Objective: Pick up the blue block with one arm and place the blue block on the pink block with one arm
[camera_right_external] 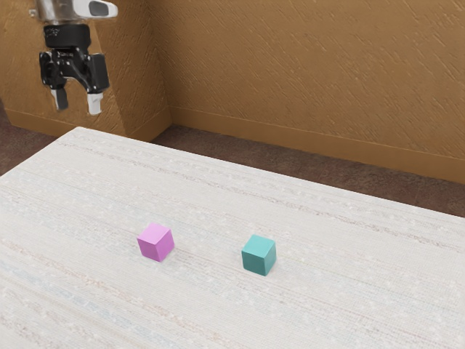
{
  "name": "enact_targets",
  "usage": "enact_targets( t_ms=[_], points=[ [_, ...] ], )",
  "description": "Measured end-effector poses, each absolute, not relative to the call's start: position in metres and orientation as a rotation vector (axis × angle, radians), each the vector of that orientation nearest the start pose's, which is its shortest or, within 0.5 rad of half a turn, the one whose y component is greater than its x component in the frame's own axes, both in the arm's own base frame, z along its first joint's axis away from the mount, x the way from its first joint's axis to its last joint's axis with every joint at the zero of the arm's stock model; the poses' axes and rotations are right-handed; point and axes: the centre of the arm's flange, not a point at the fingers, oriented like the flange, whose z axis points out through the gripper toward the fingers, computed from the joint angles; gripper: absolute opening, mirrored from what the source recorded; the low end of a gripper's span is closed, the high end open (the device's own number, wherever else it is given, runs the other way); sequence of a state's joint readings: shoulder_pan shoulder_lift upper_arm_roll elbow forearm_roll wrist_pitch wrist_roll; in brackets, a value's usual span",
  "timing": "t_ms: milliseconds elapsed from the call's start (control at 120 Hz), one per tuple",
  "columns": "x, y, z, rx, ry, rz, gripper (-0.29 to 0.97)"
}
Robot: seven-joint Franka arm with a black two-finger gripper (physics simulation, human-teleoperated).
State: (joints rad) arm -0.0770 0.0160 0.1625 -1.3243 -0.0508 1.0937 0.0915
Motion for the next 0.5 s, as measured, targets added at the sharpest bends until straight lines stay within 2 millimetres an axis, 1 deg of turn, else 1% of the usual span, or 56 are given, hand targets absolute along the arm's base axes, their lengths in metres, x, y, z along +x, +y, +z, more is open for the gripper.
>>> enact_targets(
  t_ms=[83,192,242,267,283,308,325,358,392,425,458,500],
  points=[
    [0.515,0.052,0.697,-3.198,0.016,0.192,0.66],
    [0.527,0.075,0.702,-3.194,-0.046,0.021,0.66],
    [0.539,0.085,0.695,-3.188,-0.092,-0.022,0.66],
    [0.548,0.087,0.687,-3.189,-0.107,-0.036,0.66],
    [0.557,0.087,0.678,-3.19,-0.11,-0.035,0.66],
    [0.572,0.078,0.663,-3.194,-0.092,-0.028,0.66],
    [0.582,0.066,0.652,-3.196,-0.064,-0.025,0.66],
    [0.602,0.029,0.63,-3.2,0.022,-0.012,0.66],
    [0.617,-0.01,0.61,-3.203,0.105,0.001,0.66],
    [0.629,-0.038,0.589,-3.208,0.149,0.021,0.65],
    [0.64,-0.057,0.569,-3.221,0.159,0.039,0.65],
    [0.652,-0.067,0.541,-3.253,0.13,0.074,0.65]
  ],
)
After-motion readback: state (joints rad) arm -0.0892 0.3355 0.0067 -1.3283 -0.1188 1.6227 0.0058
